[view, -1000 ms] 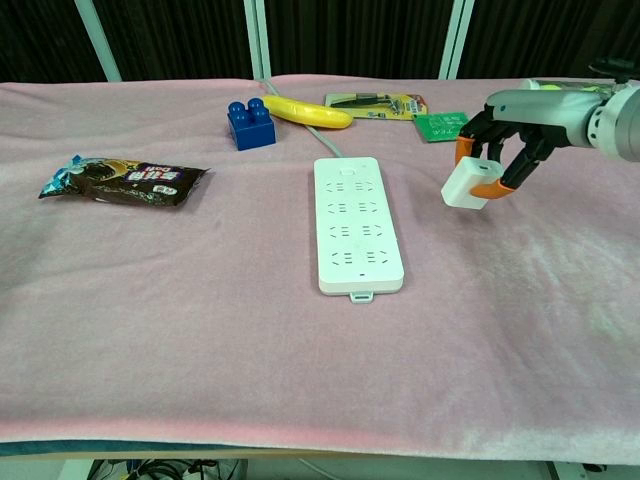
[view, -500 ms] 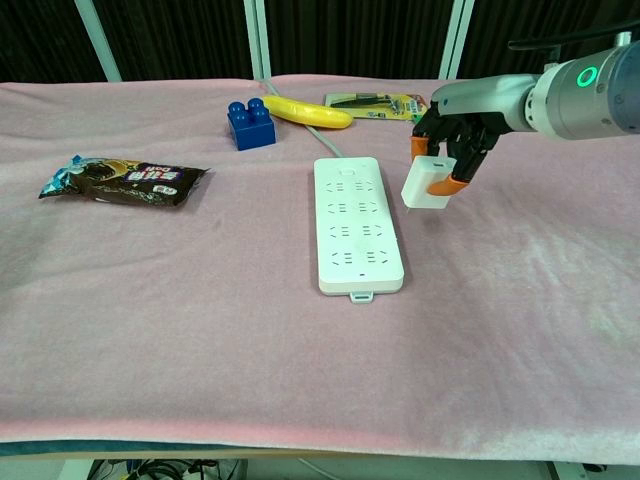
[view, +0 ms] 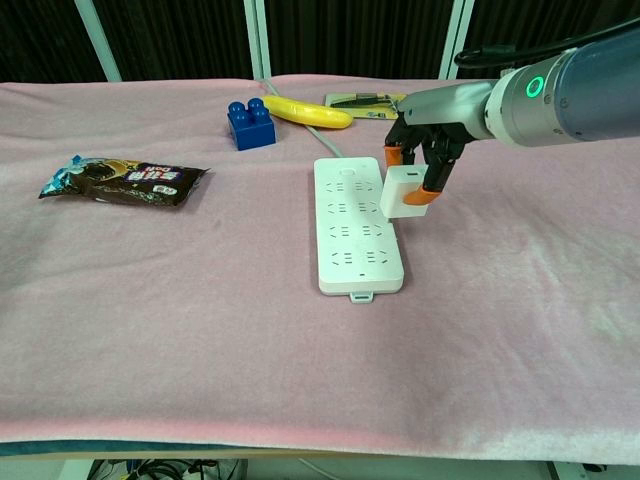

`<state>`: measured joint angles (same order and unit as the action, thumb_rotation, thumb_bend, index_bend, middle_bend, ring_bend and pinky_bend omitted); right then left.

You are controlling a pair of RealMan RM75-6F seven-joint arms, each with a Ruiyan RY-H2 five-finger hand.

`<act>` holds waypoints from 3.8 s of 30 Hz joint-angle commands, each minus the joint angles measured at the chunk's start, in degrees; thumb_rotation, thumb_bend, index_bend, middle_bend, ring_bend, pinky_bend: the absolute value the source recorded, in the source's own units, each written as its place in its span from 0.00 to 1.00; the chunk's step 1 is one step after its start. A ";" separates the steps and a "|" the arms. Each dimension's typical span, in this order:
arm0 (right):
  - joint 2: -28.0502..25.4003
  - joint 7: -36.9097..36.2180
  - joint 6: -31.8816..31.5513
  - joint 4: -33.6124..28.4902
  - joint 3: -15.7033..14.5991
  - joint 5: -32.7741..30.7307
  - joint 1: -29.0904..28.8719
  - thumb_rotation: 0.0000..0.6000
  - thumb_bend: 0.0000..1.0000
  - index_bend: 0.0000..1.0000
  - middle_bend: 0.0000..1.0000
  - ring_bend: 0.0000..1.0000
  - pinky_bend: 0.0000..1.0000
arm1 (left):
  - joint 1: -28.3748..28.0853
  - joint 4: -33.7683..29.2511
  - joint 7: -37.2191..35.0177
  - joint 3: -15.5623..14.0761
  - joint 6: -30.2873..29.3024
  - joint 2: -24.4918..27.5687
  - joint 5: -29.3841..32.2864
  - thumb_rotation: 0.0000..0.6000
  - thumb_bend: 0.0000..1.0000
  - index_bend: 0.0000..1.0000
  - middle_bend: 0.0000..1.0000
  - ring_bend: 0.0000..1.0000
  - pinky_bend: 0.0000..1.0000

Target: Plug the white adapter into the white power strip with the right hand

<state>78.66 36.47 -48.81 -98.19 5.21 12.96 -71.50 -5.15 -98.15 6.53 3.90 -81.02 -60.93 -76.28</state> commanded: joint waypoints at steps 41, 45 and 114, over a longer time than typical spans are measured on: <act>3.46 8.69 -4.79 0.08 2.48 -20.91 -8.64 1.00 0.35 0.71 0.60 0.57 0.34 | -0.18 -0.19 -0.51 -0.02 0.60 0.42 0.40 1.00 0.23 0.01 0.00 0.00 0.00; 3.66 8.73 -5.01 0.14 2.82 -20.53 -8.45 1.00 0.35 0.71 0.61 0.57 0.34 | -0.19 -0.19 -0.52 -0.02 0.61 0.46 0.42 1.00 0.23 0.01 0.00 0.00 0.00; 4.92 10.92 -4.53 0.81 4.41 -20.94 -7.21 1.00 0.35 0.73 0.62 0.57 0.34 | -0.27 -0.43 -0.41 0.02 0.93 0.70 1.06 1.00 0.23 0.01 0.00 0.00 0.00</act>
<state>83.55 47.40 -53.32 -97.41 9.62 -7.98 -78.71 -5.42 -98.58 6.12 3.92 -80.10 -60.23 -75.22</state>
